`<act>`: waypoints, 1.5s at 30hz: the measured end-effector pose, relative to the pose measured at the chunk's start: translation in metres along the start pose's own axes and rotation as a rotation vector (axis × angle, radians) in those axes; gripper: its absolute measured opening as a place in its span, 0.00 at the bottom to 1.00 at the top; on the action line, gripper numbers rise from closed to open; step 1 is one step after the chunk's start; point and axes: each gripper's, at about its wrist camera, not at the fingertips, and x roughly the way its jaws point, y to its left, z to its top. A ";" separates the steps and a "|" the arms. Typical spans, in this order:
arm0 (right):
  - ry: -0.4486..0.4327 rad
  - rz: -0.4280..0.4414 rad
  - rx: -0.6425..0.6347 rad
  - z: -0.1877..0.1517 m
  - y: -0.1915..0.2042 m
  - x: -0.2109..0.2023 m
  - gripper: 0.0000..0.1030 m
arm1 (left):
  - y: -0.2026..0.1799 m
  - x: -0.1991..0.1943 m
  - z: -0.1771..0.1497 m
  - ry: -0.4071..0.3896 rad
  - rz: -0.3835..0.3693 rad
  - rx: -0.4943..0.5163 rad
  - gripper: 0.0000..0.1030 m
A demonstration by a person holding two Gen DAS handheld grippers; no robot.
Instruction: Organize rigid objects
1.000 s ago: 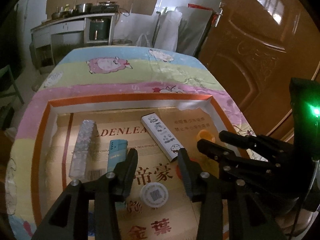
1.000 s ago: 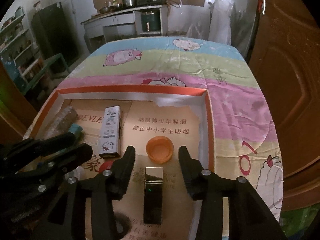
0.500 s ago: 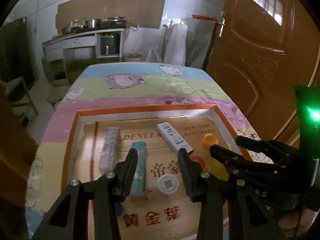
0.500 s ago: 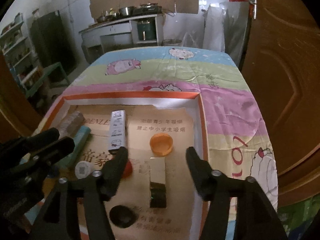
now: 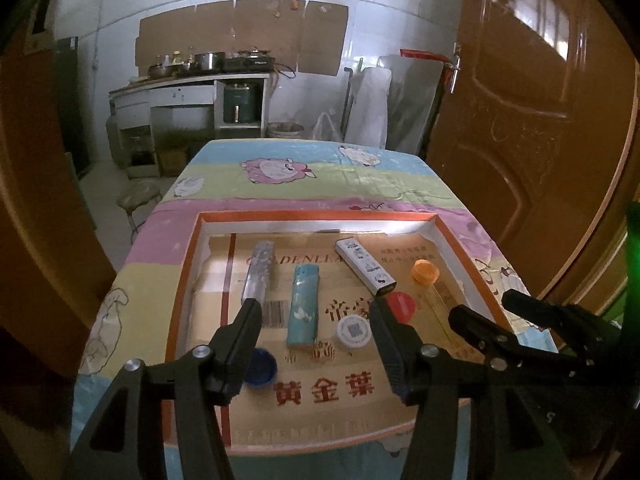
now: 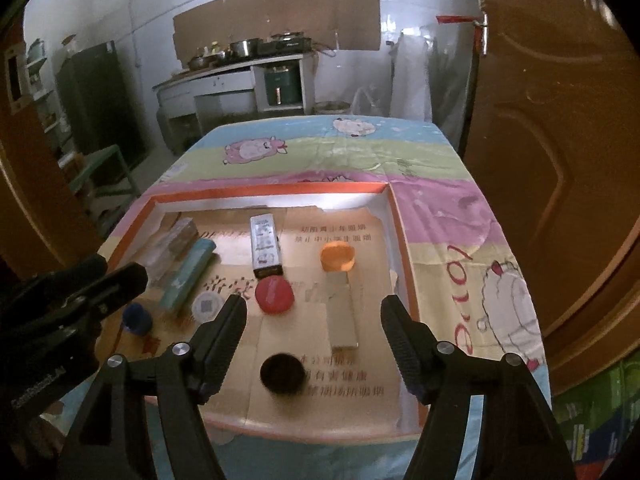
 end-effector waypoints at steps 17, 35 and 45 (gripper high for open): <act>-0.060 -0.083 -0.001 -0.040 0.018 -0.067 0.69 | -0.011 -0.061 -0.033 -0.053 -0.004 0.009 0.54; -0.111 -0.118 0.006 -0.077 0.032 -0.133 0.70 | -0.010 -0.129 -0.060 -0.135 0.016 0.006 0.55; -0.144 -0.099 0.015 -0.096 0.040 -0.168 0.70 | -0.025 -0.169 -0.077 -0.171 0.009 0.005 0.55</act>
